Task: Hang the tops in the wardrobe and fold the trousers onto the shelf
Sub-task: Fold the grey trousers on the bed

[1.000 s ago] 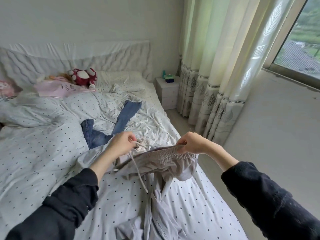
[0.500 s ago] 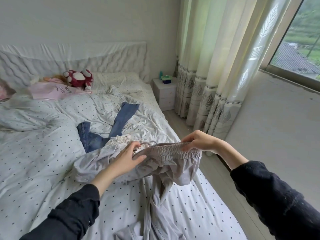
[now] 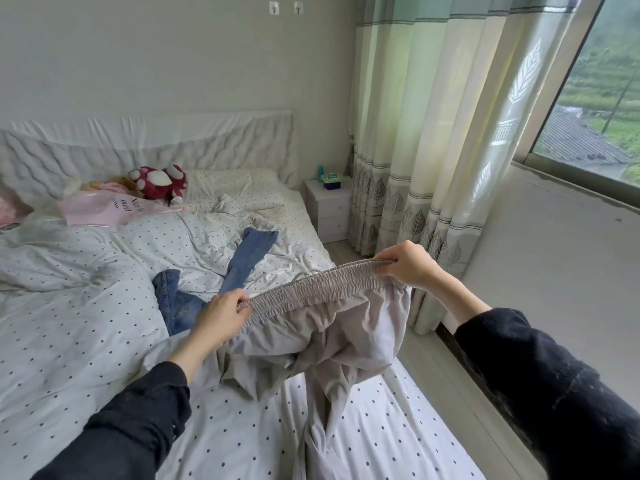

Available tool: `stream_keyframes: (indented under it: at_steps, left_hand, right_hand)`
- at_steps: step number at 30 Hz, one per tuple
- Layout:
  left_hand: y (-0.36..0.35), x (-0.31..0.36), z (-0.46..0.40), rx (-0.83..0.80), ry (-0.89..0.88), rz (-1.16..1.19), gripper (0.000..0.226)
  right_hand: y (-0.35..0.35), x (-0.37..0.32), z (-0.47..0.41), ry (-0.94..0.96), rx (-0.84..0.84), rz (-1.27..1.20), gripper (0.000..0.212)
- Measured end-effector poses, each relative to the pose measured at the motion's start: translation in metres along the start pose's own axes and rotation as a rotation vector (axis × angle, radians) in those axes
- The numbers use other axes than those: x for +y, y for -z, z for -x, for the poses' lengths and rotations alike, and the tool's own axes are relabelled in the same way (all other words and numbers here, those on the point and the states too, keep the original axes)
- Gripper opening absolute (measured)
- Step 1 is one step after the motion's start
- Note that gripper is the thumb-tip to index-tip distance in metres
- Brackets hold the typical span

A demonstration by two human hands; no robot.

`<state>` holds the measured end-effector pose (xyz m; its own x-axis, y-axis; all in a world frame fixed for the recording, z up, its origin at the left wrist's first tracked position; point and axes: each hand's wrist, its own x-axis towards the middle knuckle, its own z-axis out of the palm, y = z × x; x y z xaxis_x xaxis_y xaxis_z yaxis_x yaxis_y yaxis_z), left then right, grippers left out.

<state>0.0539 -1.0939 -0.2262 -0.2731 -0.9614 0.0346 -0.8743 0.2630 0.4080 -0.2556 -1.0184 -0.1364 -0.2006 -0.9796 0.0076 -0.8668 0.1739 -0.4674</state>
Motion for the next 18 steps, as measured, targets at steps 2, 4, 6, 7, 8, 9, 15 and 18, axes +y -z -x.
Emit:
stream_keyframes:
  at_steps: [2,4,6,7,8,9,15,18]
  left_hand:
    - [0.035,0.015,-0.018,0.132,-0.034,0.028,0.020]
    - [0.076,0.037,-0.035,0.292,-0.107,0.018,0.020]
    - [0.119,0.063,-0.048,0.417,-0.190,-0.007,0.020]
    - [0.141,0.076,-0.055,0.479,-0.236,-0.021,0.019]
    - [0.163,0.090,-0.062,0.541,-0.281,-0.040,0.018]
    - [0.183,0.102,-0.066,0.587,-0.309,-0.070,0.017]
    - [0.273,0.160,-0.076,0.891,-0.435,-0.107,0.017]
    - [0.297,0.177,-0.075,0.991,-0.488,0.000,0.016]
  right_hand:
    - [0.017,-0.008,-0.008,-0.047,0.130,0.027,0.027]
    - [0.041,-0.018,-0.015,-0.059,0.280,-0.011,0.028]
    - [0.069,-0.030,-0.023,-0.039,0.423,-0.040,0.025]
    - [0.086,-0.036,-0.027,-0.022,0.493,-0.062,0.024]
    - [0.103,-0.044,-0.029,-0.001,0.557,-0.081,0.022]
    - [0.120,-0.051,-0.032,0.010,0.600,-0.078,0.022]
    - [0.202,-0.093,-0.036,0.097,0.997,-0.028,0.028]
    - [0.229,-0.106,-0.035,0.136,1.102,-0.088,0.036]
